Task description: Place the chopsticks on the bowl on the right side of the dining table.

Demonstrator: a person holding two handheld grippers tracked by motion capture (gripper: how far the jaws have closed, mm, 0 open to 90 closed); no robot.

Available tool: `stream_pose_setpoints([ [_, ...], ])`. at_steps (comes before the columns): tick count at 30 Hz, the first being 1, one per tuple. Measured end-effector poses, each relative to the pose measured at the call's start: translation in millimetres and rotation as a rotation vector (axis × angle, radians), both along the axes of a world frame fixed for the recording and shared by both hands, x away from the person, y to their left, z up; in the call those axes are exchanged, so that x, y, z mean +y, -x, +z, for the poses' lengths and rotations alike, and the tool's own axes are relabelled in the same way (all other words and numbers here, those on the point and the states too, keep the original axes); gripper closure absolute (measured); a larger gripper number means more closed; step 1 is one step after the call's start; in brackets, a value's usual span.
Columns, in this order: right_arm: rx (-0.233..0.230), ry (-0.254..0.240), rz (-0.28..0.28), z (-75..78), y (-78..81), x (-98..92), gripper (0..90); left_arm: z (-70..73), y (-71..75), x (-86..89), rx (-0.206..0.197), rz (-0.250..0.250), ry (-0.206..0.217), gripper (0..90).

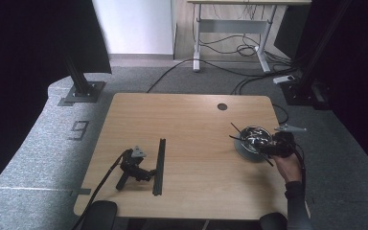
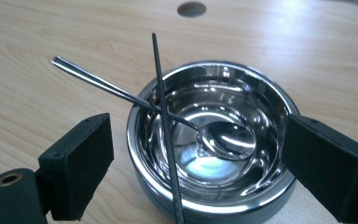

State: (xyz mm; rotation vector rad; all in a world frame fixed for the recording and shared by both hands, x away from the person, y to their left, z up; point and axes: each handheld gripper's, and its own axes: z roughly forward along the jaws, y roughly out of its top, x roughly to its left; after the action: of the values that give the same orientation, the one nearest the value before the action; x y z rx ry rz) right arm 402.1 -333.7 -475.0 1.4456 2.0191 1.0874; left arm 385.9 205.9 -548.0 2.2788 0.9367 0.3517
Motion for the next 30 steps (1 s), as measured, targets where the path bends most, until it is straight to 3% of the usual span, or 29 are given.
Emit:
stream_pose_setpoints([
  [2,-0.006,-0.006,0.012,-0.2,0.7,0.5,7.8,0.0,0.0,0.0,0.0,0.0,0.0,0.0],
  [3,-0.013,0.026,0.017,-0.9,0.5,4.3,4.4,0.0,0.1,0.0,0.0,0.0,0.0,0.0],
  [5,-0.014,0.039,0.013,-2.2,0.2,7.8,0.0,0.0,0.1,-0.1,0.0,0.0,0.0,0.0],
  [8,-0.017,0.05,-0.003,-3.8,-0.5,10.9,0.0,0.0,0.1,-0.1,0.0,0.0,0.0,0.0],
  [12,-0.006,0.029,-0.008,-5.8,-1.3,11.7,0.0,0.0,0.1,-0.1,0.0,0.0,-0.001,0.0],
  [22,-0.017,0.071,-0.03,-12.0,-7.1,9.0,0.0,0.0,0.0,-0.2,0.0,0.001,0.001,0.0],
  [30,0.046,0.152,-0.056,-30.0,-16.7,8.8,0.0,0.0,0.0,-0.3,0.0,0.001,0.001,0.0],
])
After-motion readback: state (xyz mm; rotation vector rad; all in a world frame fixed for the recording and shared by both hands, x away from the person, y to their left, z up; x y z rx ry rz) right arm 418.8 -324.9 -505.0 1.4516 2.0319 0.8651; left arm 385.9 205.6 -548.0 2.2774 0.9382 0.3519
